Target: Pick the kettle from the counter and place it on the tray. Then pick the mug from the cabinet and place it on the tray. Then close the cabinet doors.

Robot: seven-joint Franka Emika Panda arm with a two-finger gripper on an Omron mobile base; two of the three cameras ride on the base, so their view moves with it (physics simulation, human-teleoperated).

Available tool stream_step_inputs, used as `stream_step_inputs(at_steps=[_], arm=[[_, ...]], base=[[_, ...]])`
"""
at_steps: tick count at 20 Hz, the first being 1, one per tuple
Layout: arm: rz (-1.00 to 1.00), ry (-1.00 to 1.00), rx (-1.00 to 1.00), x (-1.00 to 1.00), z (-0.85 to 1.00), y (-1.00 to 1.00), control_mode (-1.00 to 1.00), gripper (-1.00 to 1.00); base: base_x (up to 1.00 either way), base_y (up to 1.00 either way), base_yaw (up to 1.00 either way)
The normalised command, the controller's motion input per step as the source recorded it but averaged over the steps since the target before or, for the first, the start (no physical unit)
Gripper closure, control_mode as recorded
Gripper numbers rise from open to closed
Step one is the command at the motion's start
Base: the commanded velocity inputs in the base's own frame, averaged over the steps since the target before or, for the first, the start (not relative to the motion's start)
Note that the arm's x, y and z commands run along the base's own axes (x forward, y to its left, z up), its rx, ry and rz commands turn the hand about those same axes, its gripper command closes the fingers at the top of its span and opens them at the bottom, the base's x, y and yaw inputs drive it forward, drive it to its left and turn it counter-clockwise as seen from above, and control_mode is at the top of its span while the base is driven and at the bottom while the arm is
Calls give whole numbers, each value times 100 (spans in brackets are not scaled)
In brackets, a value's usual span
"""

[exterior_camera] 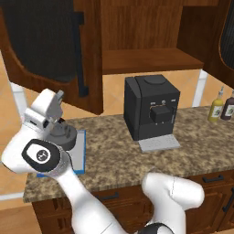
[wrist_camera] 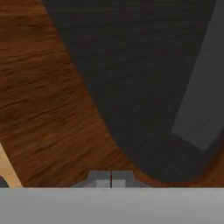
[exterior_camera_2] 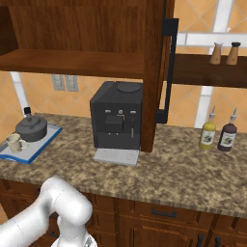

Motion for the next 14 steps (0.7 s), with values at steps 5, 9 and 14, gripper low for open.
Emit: stream_step_inputs(at_steps=[5, 9, 14], arm=[[12, 44, 0, 16, 35, -73, -100, 100], [16, 44, 0, 25, 44, -61, -100, 100], [26, 42, 0, 49, 47, -37, -100, 100]], base=[[0, 0, 0], [0, 0, 0], [0, 0, 0]])
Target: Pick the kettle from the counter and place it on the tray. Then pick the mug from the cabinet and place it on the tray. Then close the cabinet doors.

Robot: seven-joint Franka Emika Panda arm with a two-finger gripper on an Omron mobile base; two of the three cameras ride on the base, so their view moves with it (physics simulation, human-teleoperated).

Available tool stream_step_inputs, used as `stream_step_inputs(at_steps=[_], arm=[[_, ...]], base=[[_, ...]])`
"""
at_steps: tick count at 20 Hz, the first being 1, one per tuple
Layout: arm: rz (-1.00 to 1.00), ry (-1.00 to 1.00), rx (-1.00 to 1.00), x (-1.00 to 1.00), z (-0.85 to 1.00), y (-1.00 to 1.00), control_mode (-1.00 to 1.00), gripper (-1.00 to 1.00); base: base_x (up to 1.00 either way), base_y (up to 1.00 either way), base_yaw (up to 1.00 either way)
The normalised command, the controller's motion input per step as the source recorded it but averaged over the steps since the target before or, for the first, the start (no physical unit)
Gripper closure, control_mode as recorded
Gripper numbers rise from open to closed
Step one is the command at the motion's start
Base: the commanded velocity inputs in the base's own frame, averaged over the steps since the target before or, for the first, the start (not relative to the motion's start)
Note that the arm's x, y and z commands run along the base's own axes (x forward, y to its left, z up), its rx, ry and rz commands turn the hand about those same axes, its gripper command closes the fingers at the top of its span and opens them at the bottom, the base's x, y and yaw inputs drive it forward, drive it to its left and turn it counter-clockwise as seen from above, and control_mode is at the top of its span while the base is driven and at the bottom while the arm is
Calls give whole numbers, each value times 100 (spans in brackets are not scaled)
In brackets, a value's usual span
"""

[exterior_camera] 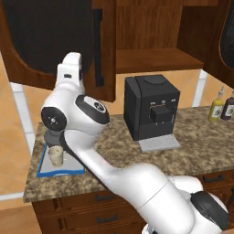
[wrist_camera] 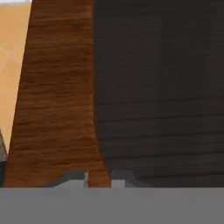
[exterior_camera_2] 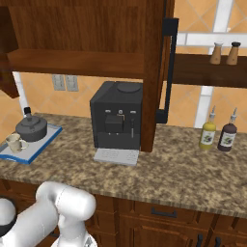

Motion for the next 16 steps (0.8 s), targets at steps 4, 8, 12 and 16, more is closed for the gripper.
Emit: stream_step_inputs(at_steps=[4, 8, 12, 16], arm=[[30, 39, 0, 53, 44, -36, -100, 100], [22, 27, 0, 89, 2, -25, -100, 100], [4, 6, -1, 100, -13, 0, -100, 100], [0, 0, -1, 100, -16, -1, -100, 100]], base=[[0, 0, 0], [0, 0, 0], [0, 0, 0], [0, 0, 0]])
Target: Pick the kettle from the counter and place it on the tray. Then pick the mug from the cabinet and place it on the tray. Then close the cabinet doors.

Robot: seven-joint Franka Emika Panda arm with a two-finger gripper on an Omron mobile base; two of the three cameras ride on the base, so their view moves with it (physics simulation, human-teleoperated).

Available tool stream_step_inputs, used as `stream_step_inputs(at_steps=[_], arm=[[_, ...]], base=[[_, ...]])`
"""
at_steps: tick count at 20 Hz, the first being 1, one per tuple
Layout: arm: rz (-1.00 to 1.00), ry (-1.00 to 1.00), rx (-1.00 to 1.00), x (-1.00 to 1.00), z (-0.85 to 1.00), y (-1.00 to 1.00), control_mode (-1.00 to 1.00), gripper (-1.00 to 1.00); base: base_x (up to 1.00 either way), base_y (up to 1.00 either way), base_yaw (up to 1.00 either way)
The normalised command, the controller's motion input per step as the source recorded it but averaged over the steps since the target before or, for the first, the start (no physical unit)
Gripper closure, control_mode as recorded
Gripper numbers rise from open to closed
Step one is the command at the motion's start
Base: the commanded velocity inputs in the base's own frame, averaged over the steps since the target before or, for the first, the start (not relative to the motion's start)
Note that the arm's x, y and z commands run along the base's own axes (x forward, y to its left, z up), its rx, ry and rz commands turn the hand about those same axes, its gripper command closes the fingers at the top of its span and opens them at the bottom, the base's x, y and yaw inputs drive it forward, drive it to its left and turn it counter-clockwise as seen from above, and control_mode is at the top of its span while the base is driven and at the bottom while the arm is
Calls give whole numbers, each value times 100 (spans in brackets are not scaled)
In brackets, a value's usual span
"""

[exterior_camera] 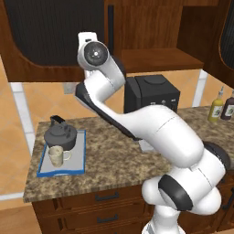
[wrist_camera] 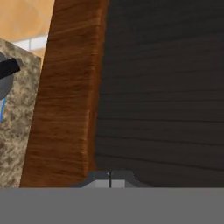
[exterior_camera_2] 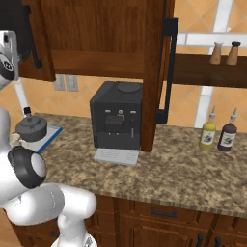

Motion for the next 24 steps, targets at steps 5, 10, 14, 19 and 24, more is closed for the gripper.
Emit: stream_step_inputs(at_steps=[5, 10, 14, 19, 24], arm=[[1, -1, 0, 93, 0, 0, -100, 100], [1, -4, 0, 85, -1, 0, -100, 100], [0, -3, 0, 74, -2, 0, -100, 100], [0, -26, 0, 1, -40, -15, -100, 100], [0, -42, 0, -72, -79, -53, -100, 100]], base=[[0, 0, 0], [0, 0, 0], [0, 0, 0], [0, 0, 0], [0, 0, 0]])
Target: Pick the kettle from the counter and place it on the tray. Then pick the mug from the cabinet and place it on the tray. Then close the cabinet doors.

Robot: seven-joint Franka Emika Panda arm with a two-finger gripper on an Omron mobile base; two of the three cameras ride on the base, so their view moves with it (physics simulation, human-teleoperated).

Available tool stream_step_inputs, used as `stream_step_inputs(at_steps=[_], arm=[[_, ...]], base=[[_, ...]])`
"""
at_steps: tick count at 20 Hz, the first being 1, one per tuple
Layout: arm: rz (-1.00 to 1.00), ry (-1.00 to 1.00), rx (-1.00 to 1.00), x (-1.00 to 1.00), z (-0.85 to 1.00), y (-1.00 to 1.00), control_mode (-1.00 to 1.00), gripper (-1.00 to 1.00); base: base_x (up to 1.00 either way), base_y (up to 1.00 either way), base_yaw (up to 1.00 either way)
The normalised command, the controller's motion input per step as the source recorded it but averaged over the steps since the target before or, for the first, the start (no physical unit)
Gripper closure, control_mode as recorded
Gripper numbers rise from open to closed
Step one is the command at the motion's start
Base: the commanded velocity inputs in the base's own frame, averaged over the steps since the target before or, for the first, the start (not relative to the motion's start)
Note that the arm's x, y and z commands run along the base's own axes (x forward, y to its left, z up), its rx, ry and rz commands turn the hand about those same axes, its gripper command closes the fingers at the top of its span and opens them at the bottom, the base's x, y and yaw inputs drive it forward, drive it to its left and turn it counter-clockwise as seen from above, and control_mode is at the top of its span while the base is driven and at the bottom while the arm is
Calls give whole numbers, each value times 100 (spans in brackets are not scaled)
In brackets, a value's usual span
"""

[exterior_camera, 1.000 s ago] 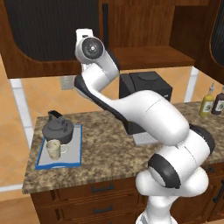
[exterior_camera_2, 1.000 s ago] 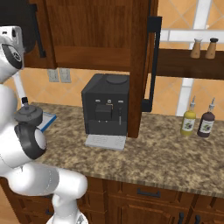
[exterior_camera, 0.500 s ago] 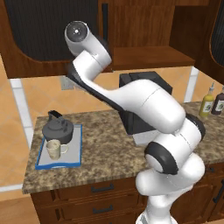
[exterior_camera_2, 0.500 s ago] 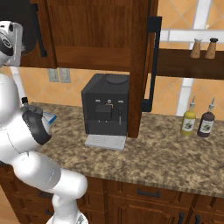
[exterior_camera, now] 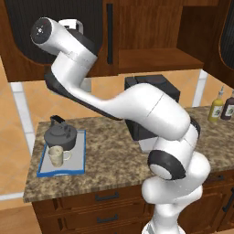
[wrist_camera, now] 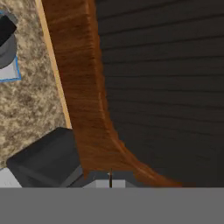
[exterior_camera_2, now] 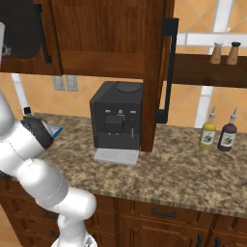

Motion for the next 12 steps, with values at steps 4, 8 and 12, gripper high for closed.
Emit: stream_step_inputs(at_steps=[4, 8, 12], arm=[[1, -27, 0, -86, -34, -89, -100, 100], [2, -13, 1, -100, 0, -100, -100, 100], [7, -3, 4, -100, 0, -100, -100, 100]], base=[[0, 0, 0], [0, 0, 0], [0, 0, 0]])
